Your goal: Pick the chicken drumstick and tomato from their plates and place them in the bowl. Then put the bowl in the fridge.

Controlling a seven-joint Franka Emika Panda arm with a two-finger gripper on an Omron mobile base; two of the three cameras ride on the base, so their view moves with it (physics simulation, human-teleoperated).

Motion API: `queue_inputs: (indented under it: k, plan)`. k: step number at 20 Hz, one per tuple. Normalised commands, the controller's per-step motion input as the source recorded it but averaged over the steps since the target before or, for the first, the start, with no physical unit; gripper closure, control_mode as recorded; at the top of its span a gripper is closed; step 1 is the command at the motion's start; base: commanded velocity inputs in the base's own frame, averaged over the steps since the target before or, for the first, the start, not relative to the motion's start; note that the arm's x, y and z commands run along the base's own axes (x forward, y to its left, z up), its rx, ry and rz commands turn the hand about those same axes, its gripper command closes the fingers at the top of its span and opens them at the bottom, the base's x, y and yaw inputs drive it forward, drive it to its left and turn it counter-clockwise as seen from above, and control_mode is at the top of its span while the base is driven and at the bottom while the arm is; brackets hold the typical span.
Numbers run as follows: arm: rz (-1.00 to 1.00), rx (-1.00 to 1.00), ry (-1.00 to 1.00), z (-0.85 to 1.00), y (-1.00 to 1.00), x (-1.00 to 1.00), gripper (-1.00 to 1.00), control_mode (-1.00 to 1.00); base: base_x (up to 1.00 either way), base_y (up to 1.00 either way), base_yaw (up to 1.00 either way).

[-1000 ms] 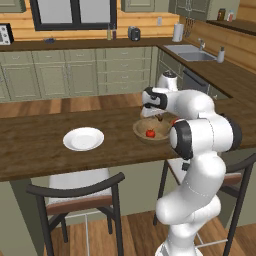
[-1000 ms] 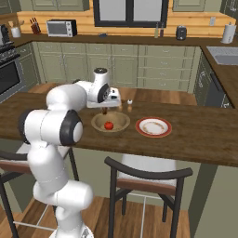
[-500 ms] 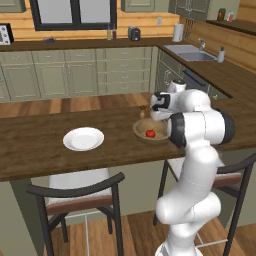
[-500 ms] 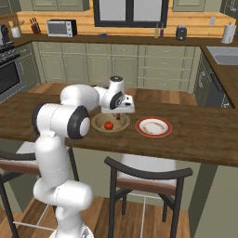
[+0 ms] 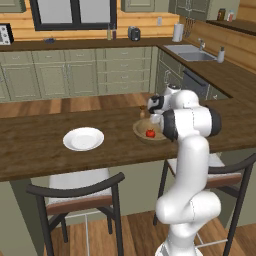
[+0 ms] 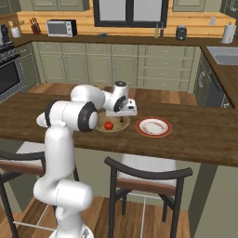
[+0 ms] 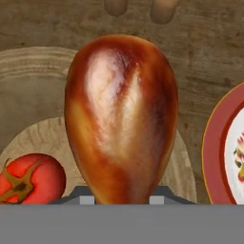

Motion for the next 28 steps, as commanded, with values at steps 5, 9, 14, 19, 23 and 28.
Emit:
queue_inputs:
  k: [5,9,14,19,23,28]
  plan:
    - [0.0,0.0,0.03,-0.34,0.0,0.26,1.0,-1.0,0.0,0.0,0.0]
    - [0.0,0.0,0.01,-0.27,0.0,0.11,1.0,-1.0,0.0,0.0,0.0]
    - [0.0,0.0,0.0,-0.08,0.09,-0.22,1.0,-1.0,0.0,0.0,0.0]
    - [0.0,0.0,-0.02,-0.1,0.2,-0.47,1.0,-1.0,0.0,0.0,0.0]
    - [0.0,0.0,-0.07,-0.14,0.23,-0.55,1.0,-1.0,0.0,0.0,0.0]
    - [0.0,0.0,-0.06,-0.23,0.08,-0.25,1.0,-1.0,0.0,0.0,0.0]
